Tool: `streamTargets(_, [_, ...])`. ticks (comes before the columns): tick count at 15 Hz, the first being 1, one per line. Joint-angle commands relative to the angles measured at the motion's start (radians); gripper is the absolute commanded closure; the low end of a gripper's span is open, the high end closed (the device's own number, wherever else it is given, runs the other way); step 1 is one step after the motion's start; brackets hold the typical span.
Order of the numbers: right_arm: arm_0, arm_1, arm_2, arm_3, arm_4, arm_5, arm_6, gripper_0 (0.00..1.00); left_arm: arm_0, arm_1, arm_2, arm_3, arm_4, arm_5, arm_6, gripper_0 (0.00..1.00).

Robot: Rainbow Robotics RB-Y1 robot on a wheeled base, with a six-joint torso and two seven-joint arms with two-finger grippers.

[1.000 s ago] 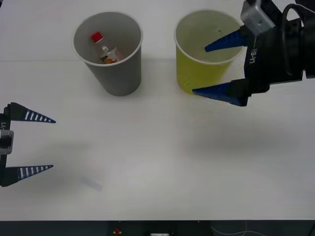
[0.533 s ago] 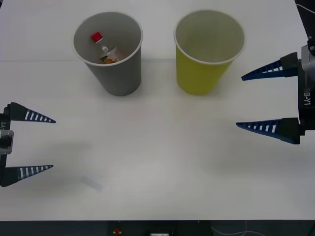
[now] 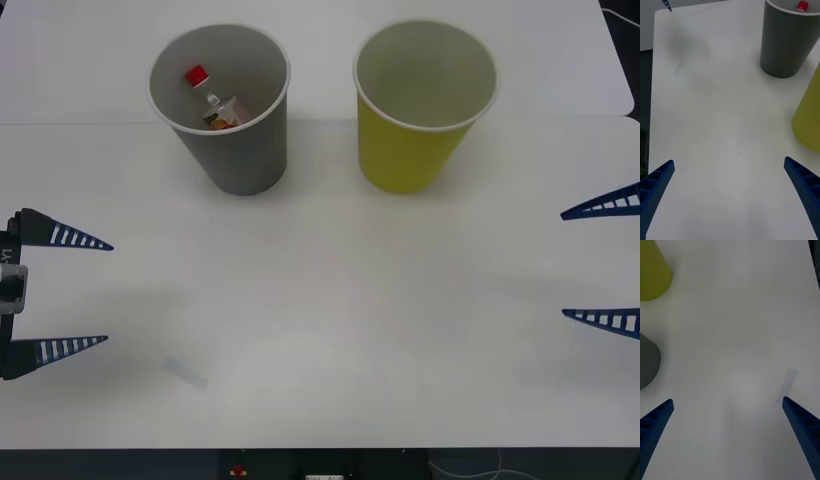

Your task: Put the can into the green bin and the plastic bottle into the gray bin

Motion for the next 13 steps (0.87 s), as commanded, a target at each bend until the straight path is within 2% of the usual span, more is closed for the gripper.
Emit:
streamTargets(1, [0.0,0.012,-0.021,0.051,0.05,-0.05,0.052,0.0,0.0,0.0,0.0,0.0,0.0,0.0,0.0,0.0])
streamTargets(4, [0.0,-0.013,-0.037,0.074,0.093,-0.073,0.074,0.0,0.0,0.0,0.0,0.0,0.0,0.0,0.0,0.0])
streamTargets(13, [0.0,-0.033,-0.034,0.112,0.094,-0.082,0.086,0.0,0.0,0.0,0.0,0.0,0.0,0.0,0.0,0.0])
